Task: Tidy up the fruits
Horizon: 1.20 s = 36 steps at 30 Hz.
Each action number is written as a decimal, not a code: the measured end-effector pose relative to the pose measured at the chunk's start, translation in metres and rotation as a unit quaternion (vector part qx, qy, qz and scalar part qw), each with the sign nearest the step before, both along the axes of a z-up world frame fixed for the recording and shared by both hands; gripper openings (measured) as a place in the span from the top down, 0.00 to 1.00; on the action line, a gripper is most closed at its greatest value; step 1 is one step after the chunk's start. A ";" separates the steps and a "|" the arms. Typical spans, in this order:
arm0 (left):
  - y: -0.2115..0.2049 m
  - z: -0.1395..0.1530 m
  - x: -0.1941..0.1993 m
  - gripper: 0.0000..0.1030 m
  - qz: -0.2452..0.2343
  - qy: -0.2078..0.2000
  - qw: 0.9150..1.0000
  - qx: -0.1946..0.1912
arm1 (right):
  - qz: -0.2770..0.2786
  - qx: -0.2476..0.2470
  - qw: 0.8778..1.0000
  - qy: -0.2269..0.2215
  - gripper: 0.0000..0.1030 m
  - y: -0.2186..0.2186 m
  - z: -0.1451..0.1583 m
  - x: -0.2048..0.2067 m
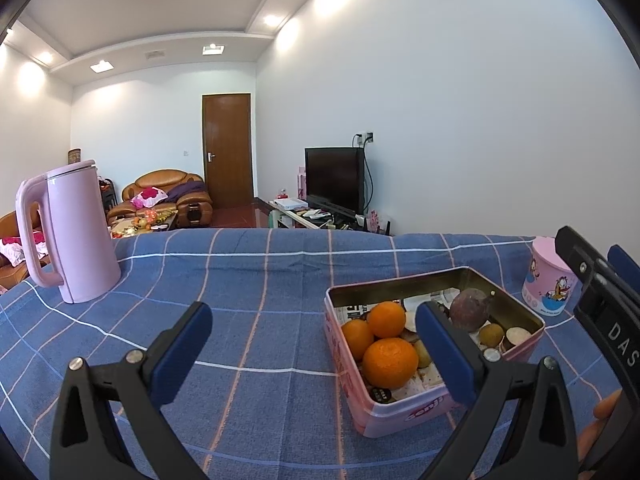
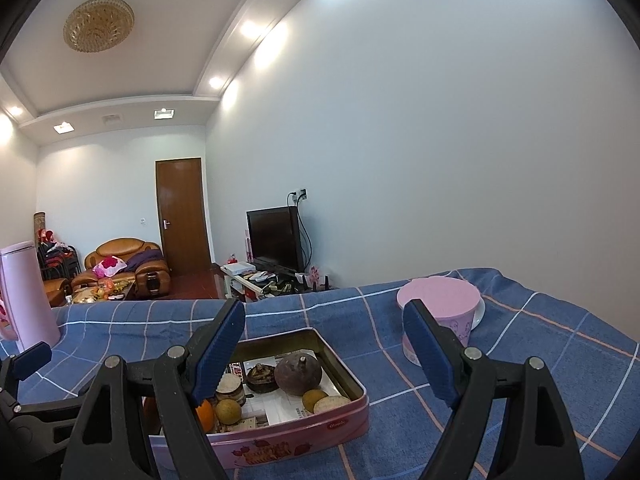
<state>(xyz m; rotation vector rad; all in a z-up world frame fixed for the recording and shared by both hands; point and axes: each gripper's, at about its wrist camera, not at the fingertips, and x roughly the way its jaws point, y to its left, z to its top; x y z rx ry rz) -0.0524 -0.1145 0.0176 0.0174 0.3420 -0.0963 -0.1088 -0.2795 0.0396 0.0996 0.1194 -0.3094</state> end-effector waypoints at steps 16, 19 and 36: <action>0.001 -0.001 0.003 0.00 0.008 0.006 1.000 0.002 | -0.001 0.002 1.000 0.004 0.20 -0.003 -0.002 0.003; 0.000 -0.001 0.004 0.00 0.007 0.005 1.000 0.003 | -0.002 0.002 1.000 0.004 0.20 -0.003 -0.002 0.002; -0.003 0.000 0.002 0.00 0.001 0.006 1.000 0.008 | -0.005 0.003 1.000 0.003 0.20 -0.005 -0.003 0.001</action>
